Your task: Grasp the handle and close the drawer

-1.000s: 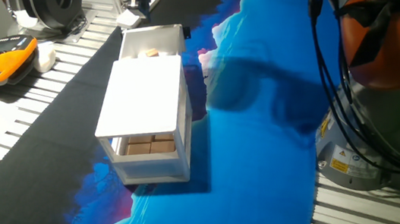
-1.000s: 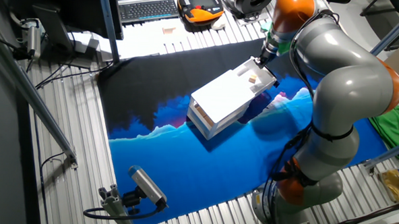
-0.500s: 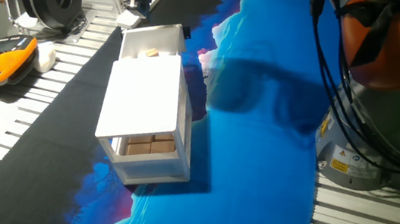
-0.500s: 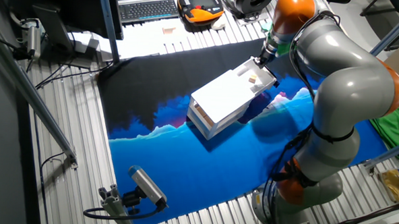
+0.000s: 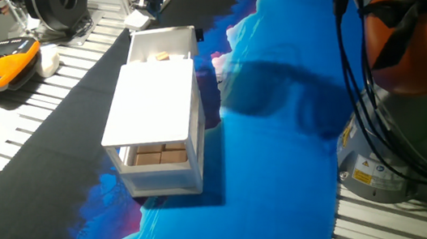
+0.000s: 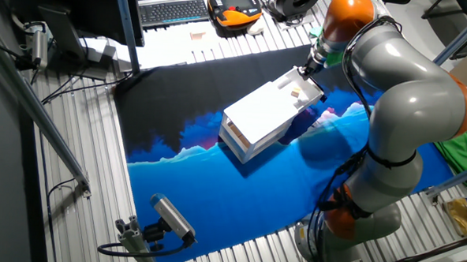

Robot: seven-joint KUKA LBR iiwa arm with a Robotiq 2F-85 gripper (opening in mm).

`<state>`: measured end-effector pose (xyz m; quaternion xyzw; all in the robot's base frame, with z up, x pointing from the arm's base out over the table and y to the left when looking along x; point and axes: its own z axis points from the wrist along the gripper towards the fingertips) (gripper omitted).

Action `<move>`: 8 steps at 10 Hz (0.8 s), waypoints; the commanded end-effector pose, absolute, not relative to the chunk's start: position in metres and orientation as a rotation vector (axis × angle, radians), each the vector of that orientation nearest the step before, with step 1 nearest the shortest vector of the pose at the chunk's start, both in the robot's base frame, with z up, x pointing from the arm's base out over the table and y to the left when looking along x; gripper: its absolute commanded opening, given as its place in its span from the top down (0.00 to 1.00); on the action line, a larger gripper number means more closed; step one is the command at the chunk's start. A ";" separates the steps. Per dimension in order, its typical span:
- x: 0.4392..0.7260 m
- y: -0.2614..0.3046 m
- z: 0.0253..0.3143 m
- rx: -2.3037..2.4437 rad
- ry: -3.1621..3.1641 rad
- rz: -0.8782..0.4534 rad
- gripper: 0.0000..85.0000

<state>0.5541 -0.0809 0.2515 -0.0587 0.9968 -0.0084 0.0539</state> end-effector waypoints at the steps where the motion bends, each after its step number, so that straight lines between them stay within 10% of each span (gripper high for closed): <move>1: 0.554 -0.081 0.252 -0.204 3.055 -0.023 1.00; 8: 0.554 -0.081 0.252 -0.226 3.065 -0.030 1.00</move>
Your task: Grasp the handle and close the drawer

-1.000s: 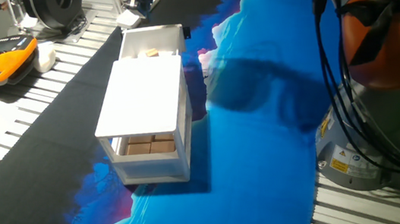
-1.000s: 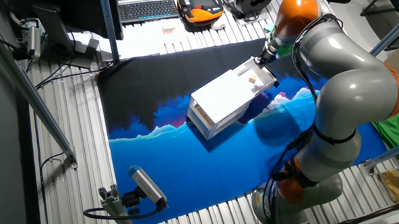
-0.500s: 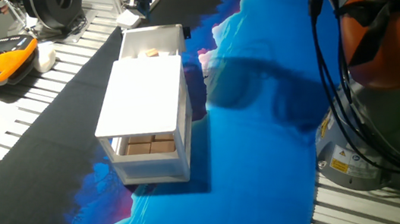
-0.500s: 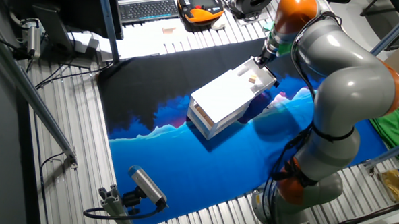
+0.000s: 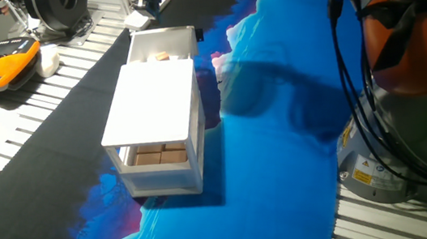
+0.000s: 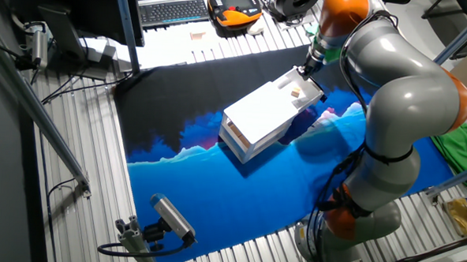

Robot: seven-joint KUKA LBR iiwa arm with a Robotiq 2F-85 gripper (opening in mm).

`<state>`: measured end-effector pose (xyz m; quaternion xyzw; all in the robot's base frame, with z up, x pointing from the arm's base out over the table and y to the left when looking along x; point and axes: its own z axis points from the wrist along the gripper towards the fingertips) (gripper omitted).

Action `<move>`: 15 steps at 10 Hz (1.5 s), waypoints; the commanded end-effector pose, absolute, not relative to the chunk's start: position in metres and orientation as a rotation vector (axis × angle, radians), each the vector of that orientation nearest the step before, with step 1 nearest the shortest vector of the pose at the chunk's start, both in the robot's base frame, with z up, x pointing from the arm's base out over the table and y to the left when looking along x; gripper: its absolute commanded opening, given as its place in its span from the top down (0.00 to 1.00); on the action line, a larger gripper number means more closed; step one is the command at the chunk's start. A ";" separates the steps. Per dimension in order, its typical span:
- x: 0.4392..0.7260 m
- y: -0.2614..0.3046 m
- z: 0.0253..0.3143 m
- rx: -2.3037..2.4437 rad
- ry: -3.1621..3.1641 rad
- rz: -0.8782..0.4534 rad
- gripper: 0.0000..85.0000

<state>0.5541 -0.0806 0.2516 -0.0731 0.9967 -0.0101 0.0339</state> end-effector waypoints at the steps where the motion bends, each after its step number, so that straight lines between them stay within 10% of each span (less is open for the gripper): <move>1: 0.554 -0.081 0.252 -0.223 3.065 -0.031 1.00; 15: 0.568 -0.098 0.253 -0.273 3.056 0.000 1.00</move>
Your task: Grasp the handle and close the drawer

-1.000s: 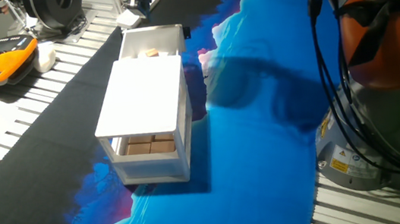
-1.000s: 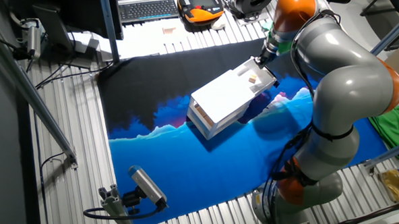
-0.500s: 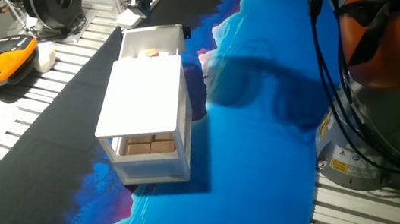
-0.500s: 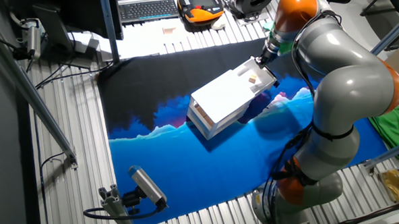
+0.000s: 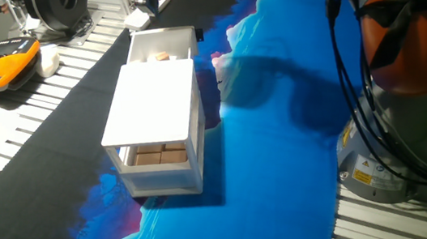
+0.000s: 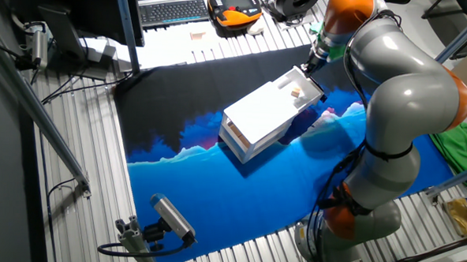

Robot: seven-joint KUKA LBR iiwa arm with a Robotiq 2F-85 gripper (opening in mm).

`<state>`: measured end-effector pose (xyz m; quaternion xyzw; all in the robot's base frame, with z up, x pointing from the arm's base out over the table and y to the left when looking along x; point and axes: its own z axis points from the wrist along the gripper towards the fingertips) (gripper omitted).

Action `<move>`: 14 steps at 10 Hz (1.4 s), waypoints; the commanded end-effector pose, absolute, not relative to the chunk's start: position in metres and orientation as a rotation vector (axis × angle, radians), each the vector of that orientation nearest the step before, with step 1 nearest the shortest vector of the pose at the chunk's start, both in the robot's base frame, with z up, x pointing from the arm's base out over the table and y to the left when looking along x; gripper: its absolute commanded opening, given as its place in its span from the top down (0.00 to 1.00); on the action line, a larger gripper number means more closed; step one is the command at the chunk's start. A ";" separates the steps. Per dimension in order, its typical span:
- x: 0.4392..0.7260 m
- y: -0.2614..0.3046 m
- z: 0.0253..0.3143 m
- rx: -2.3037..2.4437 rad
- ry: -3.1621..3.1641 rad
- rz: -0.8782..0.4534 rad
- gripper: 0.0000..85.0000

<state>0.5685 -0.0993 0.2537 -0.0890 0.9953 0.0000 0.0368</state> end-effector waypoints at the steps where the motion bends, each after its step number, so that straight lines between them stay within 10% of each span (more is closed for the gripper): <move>1: 0.571 -0.102 0.255 -0.278 3.055 0.000 1.00; 14: 0.603 -0.146 0.253 -0.291 3.033 0.025 1.00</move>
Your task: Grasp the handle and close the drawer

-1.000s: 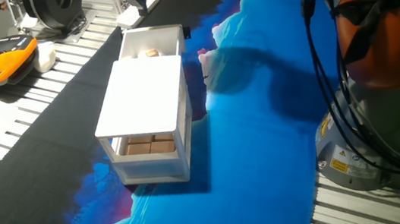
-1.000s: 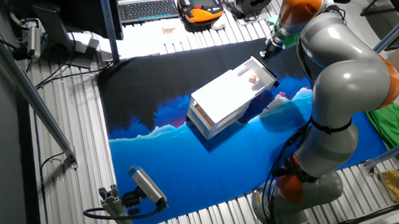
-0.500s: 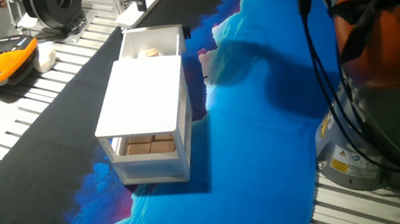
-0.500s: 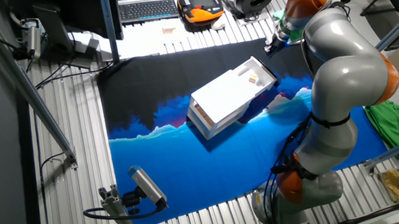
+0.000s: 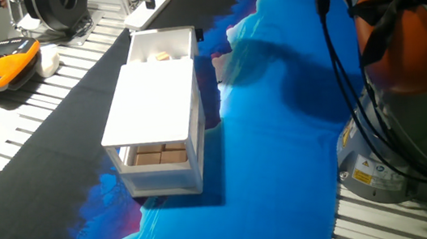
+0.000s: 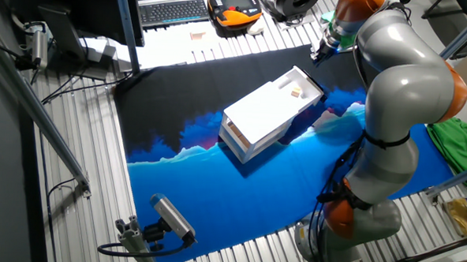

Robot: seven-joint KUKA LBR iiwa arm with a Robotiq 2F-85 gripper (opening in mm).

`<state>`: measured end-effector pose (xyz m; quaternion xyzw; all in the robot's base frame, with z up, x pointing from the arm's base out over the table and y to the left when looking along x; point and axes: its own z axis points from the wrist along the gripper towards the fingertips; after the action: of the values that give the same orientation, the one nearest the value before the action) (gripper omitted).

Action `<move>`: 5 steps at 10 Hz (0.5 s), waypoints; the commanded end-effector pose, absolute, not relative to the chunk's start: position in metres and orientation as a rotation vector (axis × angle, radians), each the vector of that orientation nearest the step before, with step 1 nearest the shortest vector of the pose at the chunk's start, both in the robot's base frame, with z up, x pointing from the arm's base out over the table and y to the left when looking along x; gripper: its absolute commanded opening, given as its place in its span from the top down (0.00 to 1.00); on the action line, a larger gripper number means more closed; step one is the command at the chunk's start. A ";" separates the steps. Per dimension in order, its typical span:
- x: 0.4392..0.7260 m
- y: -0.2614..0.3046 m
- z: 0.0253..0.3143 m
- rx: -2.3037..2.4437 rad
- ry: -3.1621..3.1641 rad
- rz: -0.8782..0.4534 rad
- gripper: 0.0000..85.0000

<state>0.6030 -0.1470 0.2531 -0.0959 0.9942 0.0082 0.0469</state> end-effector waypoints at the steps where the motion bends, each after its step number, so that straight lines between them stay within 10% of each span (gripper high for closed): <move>1: 0.605 -0.150 0.253 -0.298 3.033 0.025 1.00; 5: 0.611 -0.158 0.245 -0.308 3.023 0.022 1.00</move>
<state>0.6115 -0.1582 0.2449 -0.1013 0.9935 0.0070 0.0514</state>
